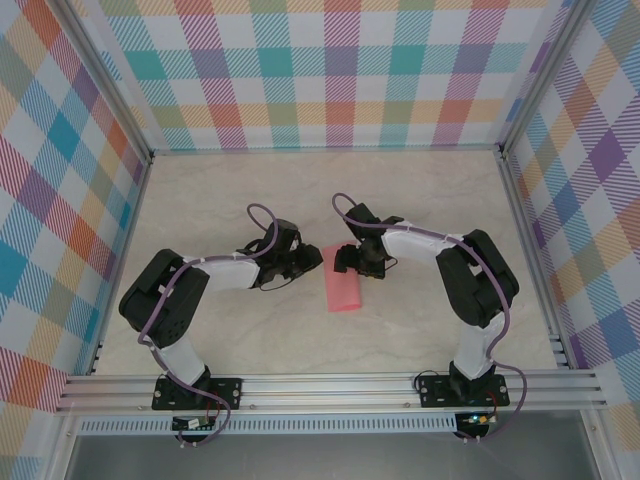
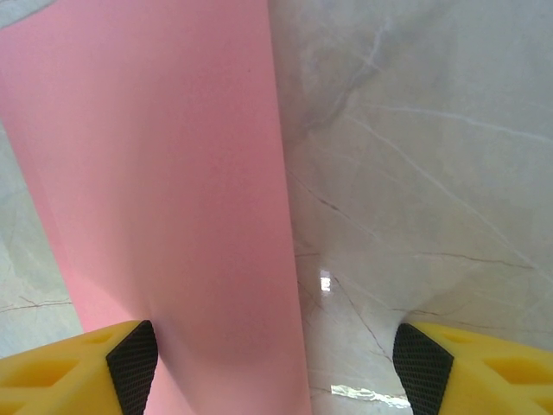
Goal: Fold a paper plane with a square sheet of paper (pick it up from the middle)
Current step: Hold the square sheet of paper at the center of the table.
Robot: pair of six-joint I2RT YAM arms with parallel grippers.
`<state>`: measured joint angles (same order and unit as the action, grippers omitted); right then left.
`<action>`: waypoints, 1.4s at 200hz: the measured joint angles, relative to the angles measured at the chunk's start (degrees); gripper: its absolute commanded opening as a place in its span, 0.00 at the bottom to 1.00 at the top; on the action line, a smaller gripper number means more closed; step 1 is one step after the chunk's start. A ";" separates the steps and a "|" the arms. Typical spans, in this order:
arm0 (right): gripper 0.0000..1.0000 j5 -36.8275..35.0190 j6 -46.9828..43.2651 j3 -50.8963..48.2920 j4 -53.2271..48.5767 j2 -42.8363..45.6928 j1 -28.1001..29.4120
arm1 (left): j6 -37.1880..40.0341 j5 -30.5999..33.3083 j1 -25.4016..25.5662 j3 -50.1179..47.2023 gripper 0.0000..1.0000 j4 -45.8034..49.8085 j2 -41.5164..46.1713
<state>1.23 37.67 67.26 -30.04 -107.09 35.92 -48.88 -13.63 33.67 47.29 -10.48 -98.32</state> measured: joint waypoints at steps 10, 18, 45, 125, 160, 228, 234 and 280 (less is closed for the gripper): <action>0.78 -0.22 -0.09 0.00 0.00 -0.02 0.11 | 0.00 -0.02 0.00 0.00 0.29 0.00 0.00; 0.78 -0.35 -0.24 0.02 0.00 -0.09 0.17 | 0.00 -0.13 0.00 0.02 0.28 0.00 0.00; 0.78 -0.74 -0.44 0.15 -0.07 -0.31 0.39 | -0.02 -0.66 0.00 0.13 0.26 -0.09 -0.15; 0.78 -1.86 -0.59 1.07 -1.09 -1.25 0.90 | -0.96 -2.25 0.00 1.51 0.25 -0.22 -2.38; 0.79 -1.92 -0.66 1.07 -1.07 -1.46 0.90 | -1.27 -2.82 0.00 1.73 0.24 -0.22 -2.89; 0.80 -2.03 -0.81 2.21 -2.25 -2.64 0.96 | -1.31 -3.89 0.00 2.45 0.23 -0.31 -3.96; 0.80 -2.10 -0.81 2.25 -2.38 -2.71 0.98 | -1.31 -3.96 0.00 2.51 0.23 -0.44 -4.13; 0.81 -2.58 -0.83 2.23 -2.62 -2.99 1.27 | -1.46 -4.57 0.00 3.21 0.21 -0.66 -5.27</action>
<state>-1.34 36.84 69.49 -32.67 -110.08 37.19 -50.35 -18.20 33.67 50.50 -11.14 -103.59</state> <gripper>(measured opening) 0.806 0.215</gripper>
